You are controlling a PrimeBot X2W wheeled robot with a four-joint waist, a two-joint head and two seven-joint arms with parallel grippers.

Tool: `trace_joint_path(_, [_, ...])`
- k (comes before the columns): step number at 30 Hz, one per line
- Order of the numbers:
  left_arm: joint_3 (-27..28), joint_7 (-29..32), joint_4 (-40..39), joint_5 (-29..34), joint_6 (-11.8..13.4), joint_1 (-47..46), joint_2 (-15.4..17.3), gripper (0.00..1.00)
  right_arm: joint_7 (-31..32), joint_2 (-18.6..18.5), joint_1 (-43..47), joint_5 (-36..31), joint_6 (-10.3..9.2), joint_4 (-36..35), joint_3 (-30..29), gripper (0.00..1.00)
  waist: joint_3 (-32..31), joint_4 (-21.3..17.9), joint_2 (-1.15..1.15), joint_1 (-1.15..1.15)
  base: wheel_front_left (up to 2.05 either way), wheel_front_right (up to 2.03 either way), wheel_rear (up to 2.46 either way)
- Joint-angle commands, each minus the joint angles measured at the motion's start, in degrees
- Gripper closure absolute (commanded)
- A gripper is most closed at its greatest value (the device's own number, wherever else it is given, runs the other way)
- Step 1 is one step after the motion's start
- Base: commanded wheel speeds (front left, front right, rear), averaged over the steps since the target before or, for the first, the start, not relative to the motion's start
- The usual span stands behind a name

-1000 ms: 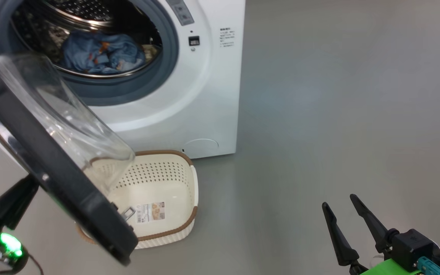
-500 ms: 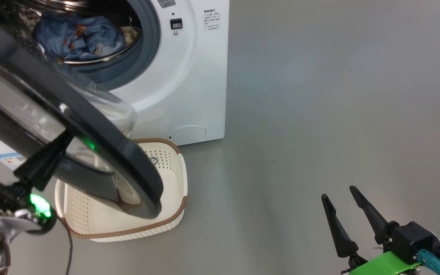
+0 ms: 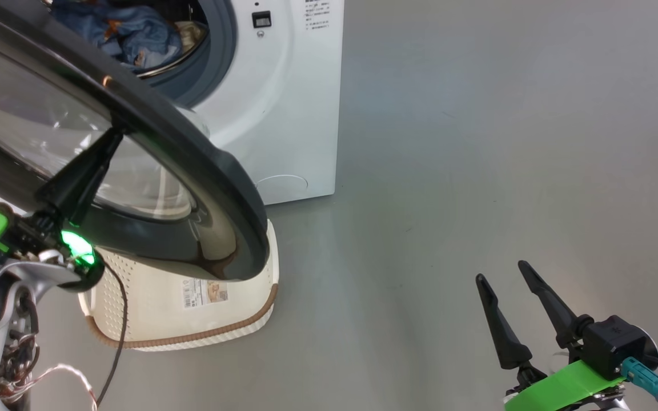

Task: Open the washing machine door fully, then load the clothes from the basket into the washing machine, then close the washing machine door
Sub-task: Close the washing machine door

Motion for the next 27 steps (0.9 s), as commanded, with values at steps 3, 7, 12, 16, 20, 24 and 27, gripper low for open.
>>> trace_joint_path(3, [1.9, 0.0, -0.1, 0.4, -1.4, -3.3, 1.7, 1.0, -0.8, -0.5, -1.7, 1.1, 0.09, -0.9, 1.9, 0.0, 0.2, -0.2, 0.0, 0.0, 0.0, 0.0, 0.0])
trace_joint_path(7, [2.3, 0.3, 0.8, 0.3, -2.4, -3.1, 1.6, 1.0, -1.2, -0.3, -2.0, 1.3, 0.09, -0.5, 1.8, 0.0, 0.6, -0.2, 0.0, 0.0, 0.0, 0.0, 0.0])
trace_joint_path(12, [3.7, -0.2, 0.4, -0.2, -3.8, -1.0, 1.3, 1.0, -1.8, -0.2, -2.2, 1.3, 0.09, -0.2, 1.5, 0.0, 1.2, 0.3, 0.0, 0.0, 0.0, 0.0, 0.0])
trace_joint_path(16, [5.7, -1.5, -1.1, -0.2, -5.2, 2.7, 0.8, 1.0, -2.3, -0.1, -2.2, 1.3, 0.09, 0.3, 1.1, 0.0, 1.4, 0.6, 0.0, 0.0, 0.0, 0.0, 0.0])
trace_joint_path(20, [7.5, -3.2, -3.2, 0.5, -6.1, 8.0, -0.2, 1.0, -2.6, 0.1, -2.0, 1.3, 0.09, 0.9, 1.0, 0.0, 1.1, 0.9, 0.0, 0.0, 0.0, 0.0, 0.0])
trace_joint_path(24, [8.5, -4.7, -5.9, 2.2, -6.6, 14.1, -1.6, 0.69, -2.8, 0.3, -1.9, 1.3, 0.09, 1.3, 0.7, 0.0, 0.5, 1.3, 0.0, 0.0, 0.0, 0.0, 0.0])
trace_joint_path(27, [9.6, -6.4, -8.2, 3.7, -6.7, 18.3, -3.1, 0.0, -2.8, 0.1, -1.7, 1.3, 0.09, 1.5, 0.7, 0.0, -0.2, 1.7, 0.0, 0.0, 0.0, 0.0, 0.0])
